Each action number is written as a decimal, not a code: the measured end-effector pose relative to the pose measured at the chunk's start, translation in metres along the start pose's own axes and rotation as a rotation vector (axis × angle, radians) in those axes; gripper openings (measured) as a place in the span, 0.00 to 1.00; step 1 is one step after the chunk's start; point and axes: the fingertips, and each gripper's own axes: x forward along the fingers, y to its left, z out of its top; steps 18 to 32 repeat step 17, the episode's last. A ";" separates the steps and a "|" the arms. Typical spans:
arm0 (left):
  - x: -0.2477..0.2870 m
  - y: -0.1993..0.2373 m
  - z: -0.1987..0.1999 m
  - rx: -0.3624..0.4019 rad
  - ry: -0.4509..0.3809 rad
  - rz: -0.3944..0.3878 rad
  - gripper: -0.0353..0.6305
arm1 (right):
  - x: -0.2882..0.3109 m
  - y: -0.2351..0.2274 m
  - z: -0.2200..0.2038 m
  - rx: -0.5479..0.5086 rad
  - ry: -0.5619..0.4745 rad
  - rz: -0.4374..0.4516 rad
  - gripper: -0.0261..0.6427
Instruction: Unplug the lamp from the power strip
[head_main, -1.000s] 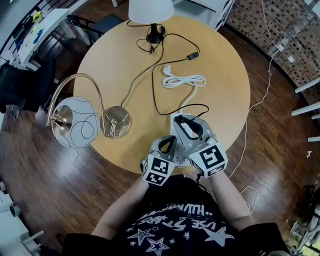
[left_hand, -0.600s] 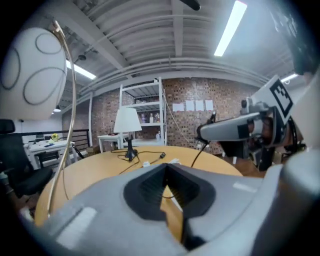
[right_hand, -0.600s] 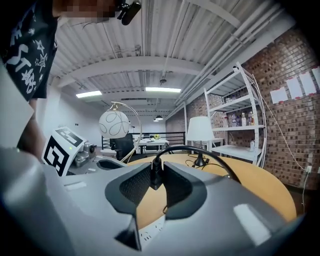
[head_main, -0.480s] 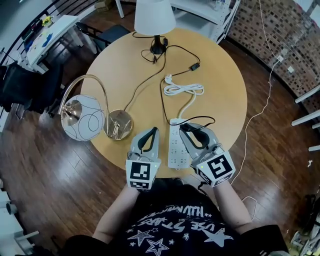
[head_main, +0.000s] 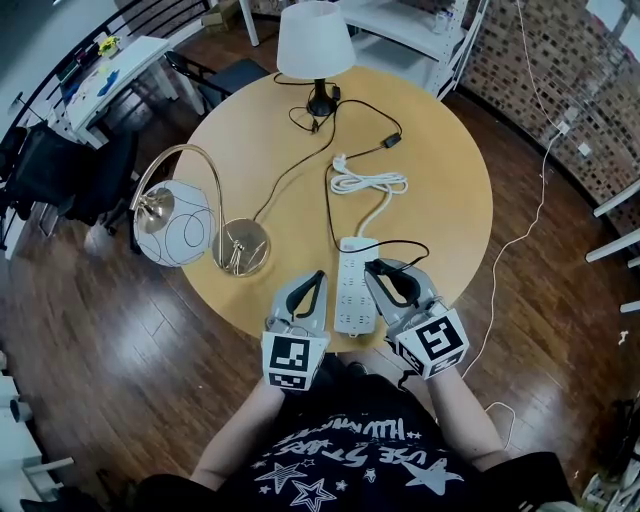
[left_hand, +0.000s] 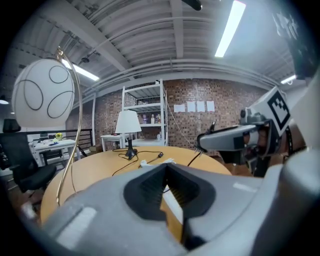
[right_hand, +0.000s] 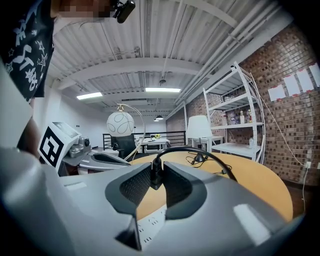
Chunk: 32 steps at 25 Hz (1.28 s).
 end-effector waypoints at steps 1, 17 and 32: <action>-0.001 0.000 0.001 0.000 -0.003 0.001 0.06 | -0.001 0.001 -0.001 0.001 -0.001 0.000 0.15; -0.017 -0.004 0.012 0.018 -0.021 0.010 0.06 | -0.018 0.004 -0.003 0.019 -0.002 -0.013 0.15; -0.017 -0.004 0.012 0.018 -0.021 0.010 0.06 | -0.018 0.004 -0.003 0.019 -0.002 -0.013 0.15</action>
